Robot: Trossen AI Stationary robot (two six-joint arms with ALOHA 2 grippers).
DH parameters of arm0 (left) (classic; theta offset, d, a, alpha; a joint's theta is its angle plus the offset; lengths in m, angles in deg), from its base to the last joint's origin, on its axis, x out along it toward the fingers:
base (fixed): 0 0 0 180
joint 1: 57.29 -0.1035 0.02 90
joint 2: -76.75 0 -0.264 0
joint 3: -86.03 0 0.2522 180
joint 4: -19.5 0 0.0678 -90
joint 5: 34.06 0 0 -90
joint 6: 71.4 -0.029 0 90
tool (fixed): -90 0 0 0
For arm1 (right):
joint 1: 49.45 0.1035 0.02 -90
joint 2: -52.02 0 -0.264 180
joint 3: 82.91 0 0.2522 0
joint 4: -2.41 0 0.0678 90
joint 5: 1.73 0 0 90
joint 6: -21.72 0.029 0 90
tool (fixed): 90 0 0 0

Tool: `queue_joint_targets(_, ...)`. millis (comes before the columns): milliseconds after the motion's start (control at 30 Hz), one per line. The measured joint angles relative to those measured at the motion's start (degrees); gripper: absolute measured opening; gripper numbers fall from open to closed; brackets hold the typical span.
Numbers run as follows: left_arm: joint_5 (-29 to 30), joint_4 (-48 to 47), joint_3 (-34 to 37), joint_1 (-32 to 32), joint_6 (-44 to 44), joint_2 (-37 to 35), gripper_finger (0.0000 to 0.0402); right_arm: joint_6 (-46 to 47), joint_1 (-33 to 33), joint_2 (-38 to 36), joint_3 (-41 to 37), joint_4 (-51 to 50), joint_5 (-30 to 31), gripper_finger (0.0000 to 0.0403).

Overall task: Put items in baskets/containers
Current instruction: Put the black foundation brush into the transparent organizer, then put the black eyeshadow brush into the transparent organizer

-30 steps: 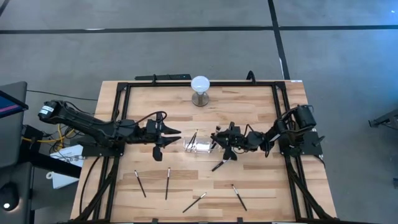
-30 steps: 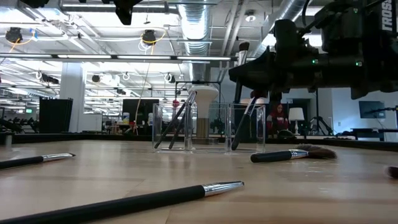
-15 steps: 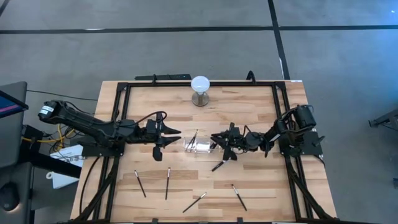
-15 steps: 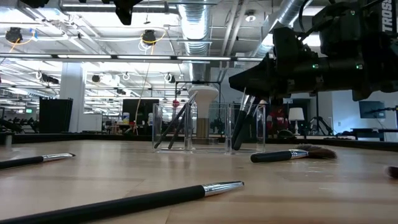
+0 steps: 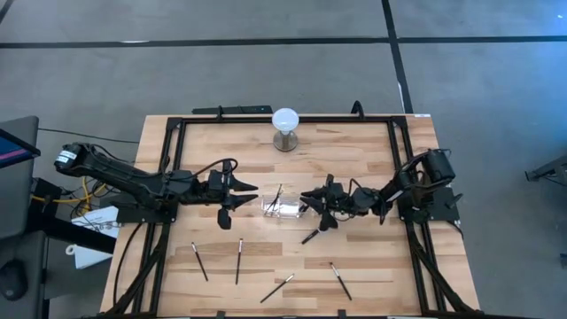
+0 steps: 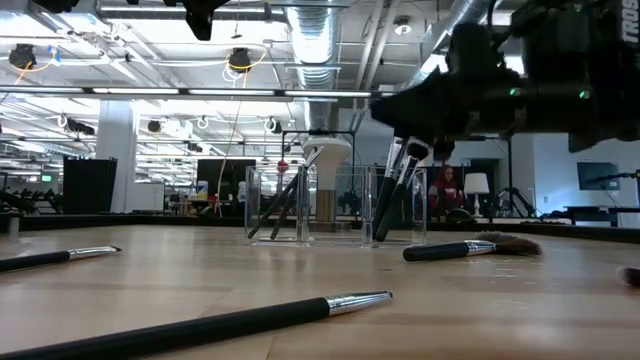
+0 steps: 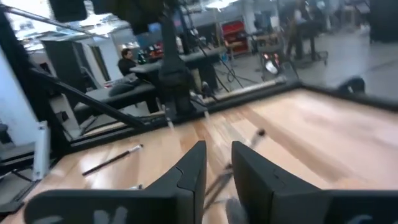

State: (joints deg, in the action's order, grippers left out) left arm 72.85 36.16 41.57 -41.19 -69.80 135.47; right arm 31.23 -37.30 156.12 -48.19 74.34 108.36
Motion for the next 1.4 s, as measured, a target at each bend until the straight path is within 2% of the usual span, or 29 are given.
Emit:
queue_joint_targets(233, 0.0, -0.1, 0.0, 0.0, 0.0, 0.0, 0.0093, -9.5, 5.8, -9.3, -3.4, -0.7, 6.5, 0.0123)
queue_joint_targets(433, 0.0, -0.2, 0.0, 0.0, 0.0, 0.0, 0.0093, -11.9, 9.4, -13.8, -2.5, -7.9, 6.9, 0.0148)
queue_joint_targets(633, 0.0, -0.2, 0.0, 0.0, 0.2, 0.0, 0.0093, -8.9, 7.4, -12.1, 1.7, -18.8, 2.0, 0.0137)
queue_joint_targets(867, -0.1, -0.9, 0.0, 0.1, 2.3, 0.0, 0.0093, -8.0, 5.3, -10.0, 6.2, -26.8, 2.6, 0.0113)
queue_joint_targets(1033, -3.6, -1.3, 0.0, 1.5, 3.6, 0.0, 0.0093, -9.0, 7.6, -13.3, 6.3, -28.3, 2.7, 0.0105)
queue_joint_targets(1267, -4.5, -1.4, -0.8, 4.9, 3.9, -0.1, 0.0093, -10.8, 14.9, -22.9, 6.3, -41.2, 13.4, 0.0102)
queue_joint_targets(1400, -0.7, -1.7, -2.0, 7.2, 2.8, 0.5, 0.0093, -3.4, 17.9, -28.0, 6.3, -55.2, 15.4, 0.0102)
